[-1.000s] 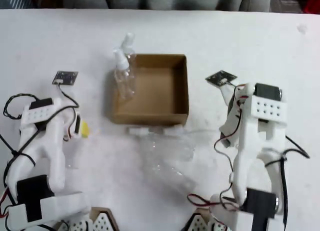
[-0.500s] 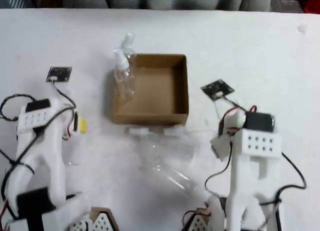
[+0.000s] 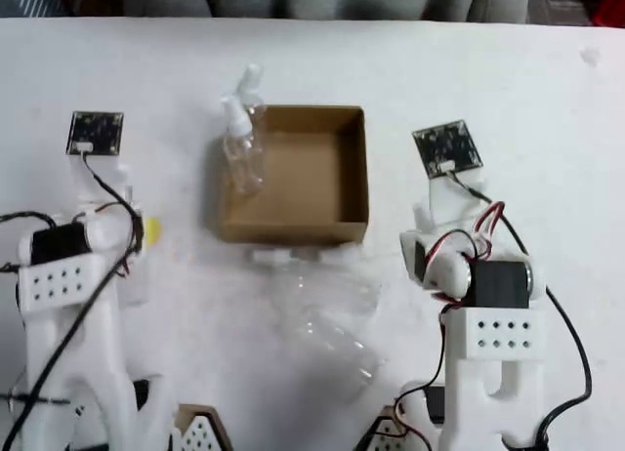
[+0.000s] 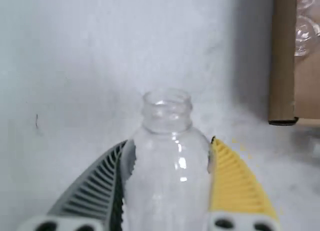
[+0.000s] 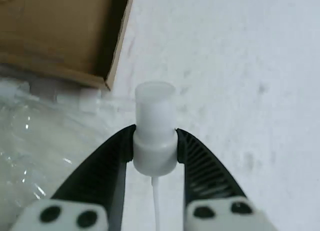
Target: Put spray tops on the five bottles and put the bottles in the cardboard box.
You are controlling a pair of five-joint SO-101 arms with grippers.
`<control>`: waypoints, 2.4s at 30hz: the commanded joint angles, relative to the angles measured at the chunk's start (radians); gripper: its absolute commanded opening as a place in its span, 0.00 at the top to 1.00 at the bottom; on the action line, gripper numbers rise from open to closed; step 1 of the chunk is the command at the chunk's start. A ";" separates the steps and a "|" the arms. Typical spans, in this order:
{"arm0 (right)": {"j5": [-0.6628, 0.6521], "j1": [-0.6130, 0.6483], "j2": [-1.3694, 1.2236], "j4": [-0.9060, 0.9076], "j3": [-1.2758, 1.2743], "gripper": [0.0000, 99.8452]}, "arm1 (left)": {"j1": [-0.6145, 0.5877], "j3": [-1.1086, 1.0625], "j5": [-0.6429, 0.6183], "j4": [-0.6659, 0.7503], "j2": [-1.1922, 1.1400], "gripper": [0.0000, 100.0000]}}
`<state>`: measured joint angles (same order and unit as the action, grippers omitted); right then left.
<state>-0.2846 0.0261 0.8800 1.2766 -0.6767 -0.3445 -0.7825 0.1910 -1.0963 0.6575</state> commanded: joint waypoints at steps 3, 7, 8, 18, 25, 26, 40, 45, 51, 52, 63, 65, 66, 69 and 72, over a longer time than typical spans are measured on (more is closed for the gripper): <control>0.011 0.039 0.025 -0.203 -0.086 0.98 | 0.105 0.005 -0.066 -0.009 0.206 0.98; 0.011 0.050 0.027 -0.309 -0.195 0.98 | 0.151 -0.015 -0.229 -0.011 0.286 0.98; 0.012 0.050 0.027 -0.340 -0.210 0.98 | 0.166 -0.021 -0.245 -0.009 0.302 0.98; 0.387 0.054 0.027 -0.499 -0.157 0.98 | 0.371 -0.044 -0.238 0.101 0.412 0.98; 0.454 0.058 0.027 -0.628 -0.112 0.98 | 0.510 -0.186 -0.232 0.252 0.532 0.98; 0.457 0.065 0.033 -0.642 -0.104 0.98 | 0.526 -0.216 -0.232 0.269 0.553 0.98; 0.448 0.302 0.443 -0.780 -0.150 0.98 | 0.558 -0.468 -0.232 0.327 0.878 0.98; 0.377 0.433 0.423 -0.940 -0.104 0.98 | 0.559 -0.549 -0.232 0.325 1.040 0.98; 0.233 0.714 0.271 -0.943 0.118 0.98 | 0.605 -0.601 -0.233 0.325 1.182 0.98; 0.227 0.742 0.231 -0.943 0.166 0.98 | 0.605 -0.606 -0.232 0.327 1.181 0.98; 0.222 0.769 -0.176 -0.625 0.698 0.98 | 0.599 -0.677 -0.230 0.413 1.175 0.98; 0.222 0.768 -0.206 -0.593 0.721 0.98 | 0.599 -0.715 -0.230 0.468 1.175 0.98; 0.222 0.766 -0.217 -0.588 0.720 0.98 | 0.599 -0.729 -0.230 0.489 1.175 0.98; 0.222 0.765 -0.223 -0.552 0.717 0.98 | 0.598 -0.747 -0.230 0.519 1.175 0.98; 0.224 0.765 -0.217 -0.538 0.687 0.98 | 0.598 -0.750 -0.230 0.523 1.175 0.98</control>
<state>-0.0575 0.7887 0.6605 0.7319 -0.0123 0.2493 -1.5405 -0.0345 -0.6206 1.8174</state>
